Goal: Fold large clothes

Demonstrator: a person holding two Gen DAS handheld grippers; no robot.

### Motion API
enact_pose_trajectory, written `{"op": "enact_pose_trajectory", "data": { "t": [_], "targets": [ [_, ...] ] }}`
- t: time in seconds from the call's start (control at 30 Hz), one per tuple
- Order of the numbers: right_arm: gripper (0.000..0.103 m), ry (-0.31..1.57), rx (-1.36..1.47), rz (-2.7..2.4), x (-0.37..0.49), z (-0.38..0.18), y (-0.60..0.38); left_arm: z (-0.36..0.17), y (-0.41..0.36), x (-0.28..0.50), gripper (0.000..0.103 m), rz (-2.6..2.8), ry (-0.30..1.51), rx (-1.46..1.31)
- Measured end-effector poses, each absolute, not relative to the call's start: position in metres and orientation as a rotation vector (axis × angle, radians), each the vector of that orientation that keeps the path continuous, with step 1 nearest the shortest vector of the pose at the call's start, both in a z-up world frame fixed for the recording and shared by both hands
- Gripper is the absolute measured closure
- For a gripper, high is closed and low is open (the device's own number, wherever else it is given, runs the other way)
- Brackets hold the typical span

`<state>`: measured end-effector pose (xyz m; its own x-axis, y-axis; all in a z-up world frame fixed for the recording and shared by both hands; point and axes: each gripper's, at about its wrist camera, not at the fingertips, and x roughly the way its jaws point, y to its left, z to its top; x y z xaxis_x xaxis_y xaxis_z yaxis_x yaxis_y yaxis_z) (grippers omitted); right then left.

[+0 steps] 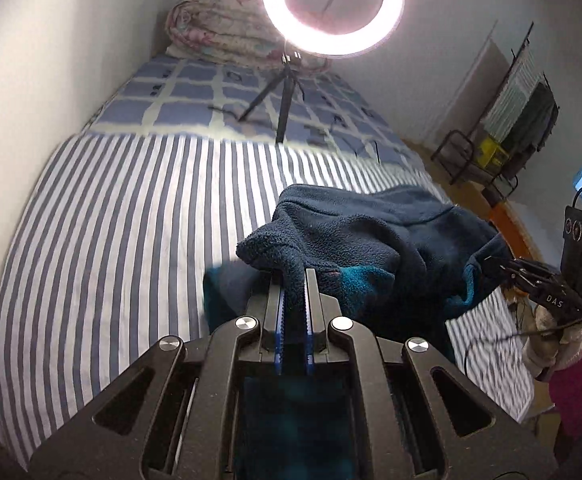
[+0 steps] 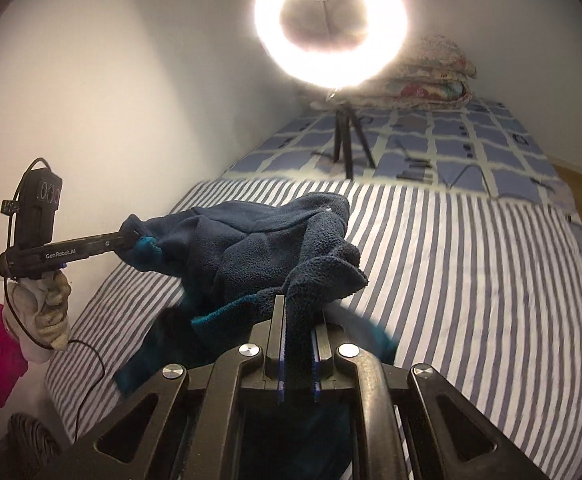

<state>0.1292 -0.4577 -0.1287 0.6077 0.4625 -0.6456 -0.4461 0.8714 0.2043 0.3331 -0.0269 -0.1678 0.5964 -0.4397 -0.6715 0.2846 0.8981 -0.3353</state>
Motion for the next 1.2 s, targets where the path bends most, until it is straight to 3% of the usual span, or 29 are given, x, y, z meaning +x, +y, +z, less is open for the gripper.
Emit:
{"op": "enact_pose_trajectory", "data": {
  "t": [0.43,0.57,0.67,0.87,1.2],
  "targets": [
    [0.095,0.826,0.002,0.527,0.017,-0.196,-0.47,-0.239,-0.03,0.222,0.095,-0.424,0.968,-0.012],
    [0.084,0.823,-0.022,0.557,0.004,-0.185,-0.476,-0.236,-0.016,0.187,0.095,-0.438,0.974,0.001],
    [0.082,0.813,-0.03,0.585,-0.009,-0.171,-0.485,-0.224,0.005,0.168,0.091,-0.426,0.944,-0.019],
    [0.068,0.77,0.114,0.542,-0.02,-0.148,-0.509,-0.206,0.05,0.192,0.068,-0.359,0.915,-0.23],
    [0.054,0.811,0.212,0.525,0.014,-0.16,-0.469,-0.2,0.001,0.252,0.068,-0.423,0.911,-0.264]
  ]
}}
